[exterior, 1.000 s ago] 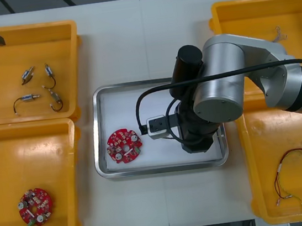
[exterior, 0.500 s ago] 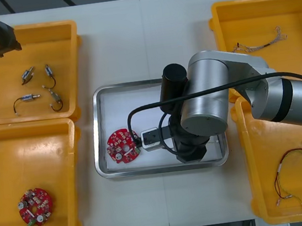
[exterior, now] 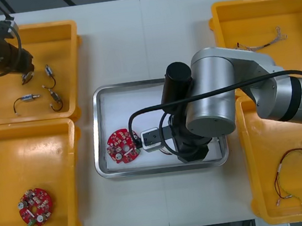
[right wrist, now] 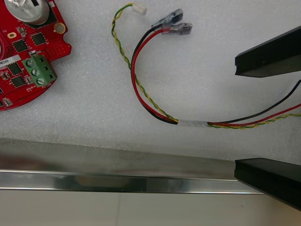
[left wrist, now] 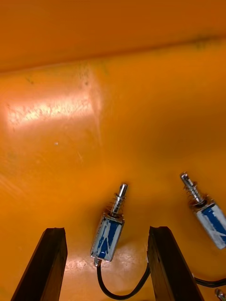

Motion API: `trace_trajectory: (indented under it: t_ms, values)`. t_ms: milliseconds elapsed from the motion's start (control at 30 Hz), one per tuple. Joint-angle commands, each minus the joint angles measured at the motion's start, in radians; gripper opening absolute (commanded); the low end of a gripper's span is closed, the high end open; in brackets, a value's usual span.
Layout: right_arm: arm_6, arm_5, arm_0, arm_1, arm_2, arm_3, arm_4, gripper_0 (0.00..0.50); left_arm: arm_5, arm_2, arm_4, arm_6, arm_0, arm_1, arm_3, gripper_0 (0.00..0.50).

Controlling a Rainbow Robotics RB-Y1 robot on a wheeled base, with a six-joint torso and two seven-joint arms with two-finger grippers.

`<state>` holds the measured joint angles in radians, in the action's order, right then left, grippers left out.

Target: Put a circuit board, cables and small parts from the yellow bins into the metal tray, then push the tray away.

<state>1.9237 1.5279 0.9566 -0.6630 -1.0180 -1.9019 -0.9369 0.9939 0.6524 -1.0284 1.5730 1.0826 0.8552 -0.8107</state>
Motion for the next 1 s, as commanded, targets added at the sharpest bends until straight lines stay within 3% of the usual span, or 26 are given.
trace_trajectory:
  t_ms: [33, 500, 600, 667, 767, 867, 1000]
  values:
    - [-0.124, 0.061, 0.027, -0.053, 0.093, -0.102, -0.016, 0.5, -0.052, 0.053, -0.004, -0.047, 0.053, -0.034, 0.044, 0.5]
    - [-0.445, 0.261, -0.122, -0.09, 0.414, -0.26, -0.013, 0.5, -0.087, 0.081, -0.032, -0.039, 0.053, -0.068, 0.105, 0.5]
    - [-0.506, 0.298, -0.153, -0.105, 0.47, -0.284, -0.007, 0.5, -0.087, 0.081, -0.033, -0.031, 0.053, -0.07, 0.114, 0.386]
    - [-0.549, 0.325, -0.179, -0.115, 0.518, -0.301, -0.007, 0.5, -0.087, 0.081, -0.035, -0.025, 0.053, -0.07, 0.12, 0.206]
    - [-0.598, 0.359, -0.213, -0.132, 0.573, -0.316, -0.005, 0.5, -0.087, 0.081, -0.035, -0.018, 0.053, -0.068, 0.127, 0.051]
    - [-0.637, 0.377, -0.245, -0.148, 0.631, -0.33, -0.007, 0.5, -0.087, 0.081, -0.035, -0.011, 0.053, -0.068, 0.128, 0.001]
    - [-0.657, 0.388, -0.291, -0.164, 0.713, -0.338, -0.017, 0.5, -0.087, 0.081, -0.033, -0.005, 0.053, -0.068, 0.128, 0.0]
